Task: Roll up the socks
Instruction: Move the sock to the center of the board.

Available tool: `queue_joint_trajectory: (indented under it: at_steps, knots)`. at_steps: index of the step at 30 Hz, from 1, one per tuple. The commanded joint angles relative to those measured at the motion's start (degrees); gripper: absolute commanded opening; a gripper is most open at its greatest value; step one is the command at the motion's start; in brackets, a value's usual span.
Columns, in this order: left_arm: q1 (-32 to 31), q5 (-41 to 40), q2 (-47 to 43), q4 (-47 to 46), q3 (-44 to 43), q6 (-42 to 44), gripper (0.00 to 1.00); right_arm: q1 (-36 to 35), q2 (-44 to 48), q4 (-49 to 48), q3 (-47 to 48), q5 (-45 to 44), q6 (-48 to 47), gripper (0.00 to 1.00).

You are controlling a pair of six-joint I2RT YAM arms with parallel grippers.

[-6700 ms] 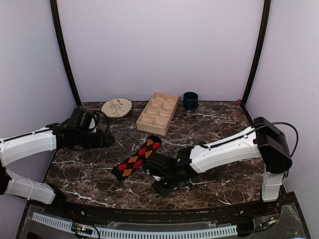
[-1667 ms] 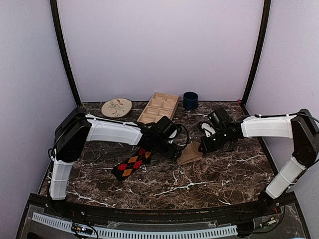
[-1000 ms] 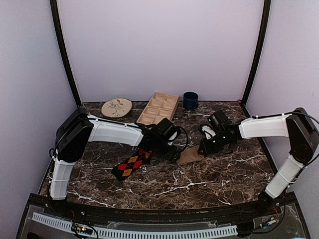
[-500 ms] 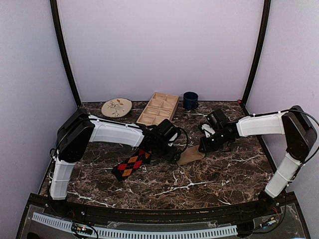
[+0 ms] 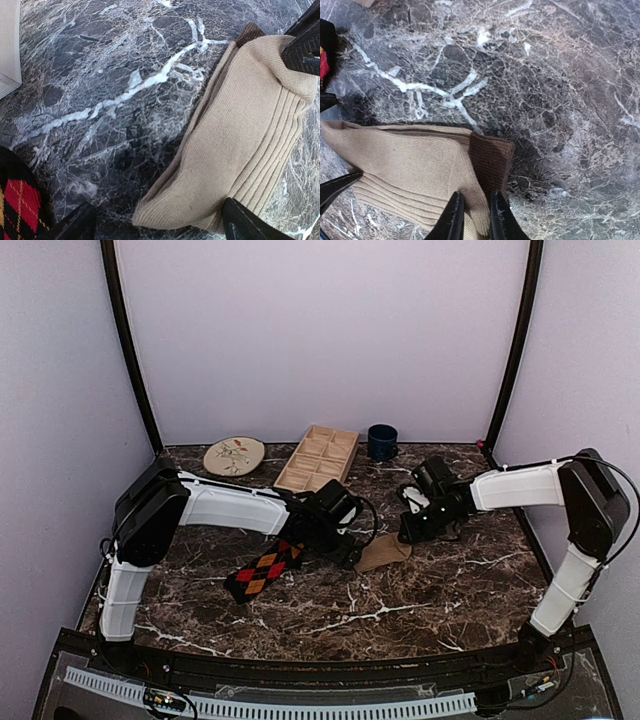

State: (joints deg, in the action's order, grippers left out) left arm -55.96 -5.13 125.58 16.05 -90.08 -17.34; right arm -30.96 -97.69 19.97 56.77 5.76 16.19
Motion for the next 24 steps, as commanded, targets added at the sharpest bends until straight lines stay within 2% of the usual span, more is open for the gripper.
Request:
queue_joint_trajectory:
  at_steps: [1,4,14,24]
  knots:
    - [-0.51,-0.12,0.0,1.26,-1.51,-0.95,0.9,0.56,-1.46,-0.32,1.42,-0.46,-0.7,0.16]
    - [-0.51,-0.09,-0.05,1.64,-1.39,-1.64,0.9,0.75,-1.97,-0.5,1.58,-1.35,-0.68,0.12]
    - [-0.79,0.14,-0.48,3.54,-0.27,-4.04,0.9,1.25,-6.05,0.64,5.62,-3.3,-2.14,0.15]
    - [-1.38,0.29,-3.97,2.14,5.7,-6.39,0.9,1.25,-9.43,0.86,7.53,-3.13,-3.21,0.16]
